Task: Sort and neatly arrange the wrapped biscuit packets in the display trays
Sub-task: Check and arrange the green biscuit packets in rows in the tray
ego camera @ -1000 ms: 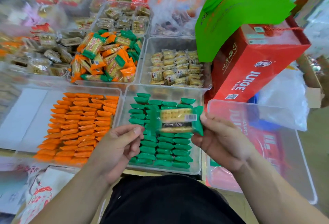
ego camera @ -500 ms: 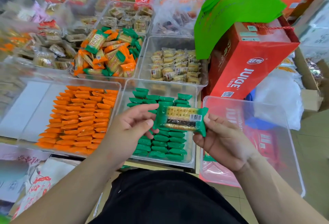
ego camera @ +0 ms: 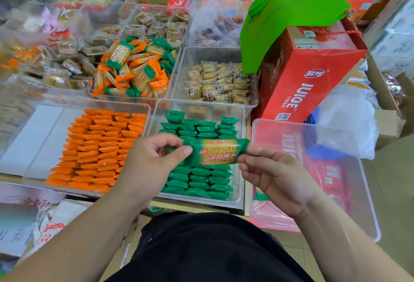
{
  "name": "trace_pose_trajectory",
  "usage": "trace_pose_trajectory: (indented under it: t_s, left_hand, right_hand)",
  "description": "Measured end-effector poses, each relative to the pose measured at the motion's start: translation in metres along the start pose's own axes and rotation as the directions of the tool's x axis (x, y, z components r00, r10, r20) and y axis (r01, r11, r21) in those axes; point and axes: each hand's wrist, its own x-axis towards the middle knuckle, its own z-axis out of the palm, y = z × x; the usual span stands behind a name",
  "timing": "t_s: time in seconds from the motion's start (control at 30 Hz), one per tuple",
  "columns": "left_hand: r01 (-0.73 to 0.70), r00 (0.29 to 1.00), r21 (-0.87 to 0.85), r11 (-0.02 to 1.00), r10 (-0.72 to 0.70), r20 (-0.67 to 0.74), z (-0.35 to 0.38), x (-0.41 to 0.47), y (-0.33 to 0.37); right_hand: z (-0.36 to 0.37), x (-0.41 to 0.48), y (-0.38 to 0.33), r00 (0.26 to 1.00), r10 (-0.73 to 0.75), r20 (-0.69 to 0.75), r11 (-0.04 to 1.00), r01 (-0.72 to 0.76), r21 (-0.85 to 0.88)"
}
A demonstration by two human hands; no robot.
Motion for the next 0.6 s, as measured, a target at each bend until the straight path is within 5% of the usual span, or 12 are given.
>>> trace_pose_trajectory:
  t_s: [0.1, 0.27, 0.4, 0.5, 0.6]
  left_hand:
    - [0.266, 0.963, -0.263, 0.927, -0.249, 0.1, -0.003, 0.005, -0.003]
    - [0.454, 0.891, -0.426, 0.783, -0.401, 0.214, -0.003, 0.012, -0.009]
    - [0.374, 0.927, -0.301, 0.877, -0.362, 0.098, -0.006, 0.012, -0.014]
    - [0.196, 0.979, -0.032, 0.98, -0.197, -0.043, -0.007, 0.013, -0.013]
    - [0.059, 0.998, 0.041, 0.997, -0.058, -0.04, -0.01, 0.014, -0.013]
  right_hand:
    - [0.005, -0.002, -0.001, 0.997, 0.074, -0.001, 0.981, -0.073, -0.182]
    - [0.012, 0.002, 0.003, 0.984, 0.176, -0.021, 0.984, -0.177, -0.03]
    - [0.01, 0.006, 0.005, 0.992, 0.108, -0.064, 0.983, -0.116, -0.139]
    - [0.015, 0.011, 0.004, 0.993, 0.055, -0.108, 0.972, -0.078, -0.219]
    - [0.021, 0.018, 0.005, 0.989, 0.053, -0.138, 0.983, -0.076, -0.167]
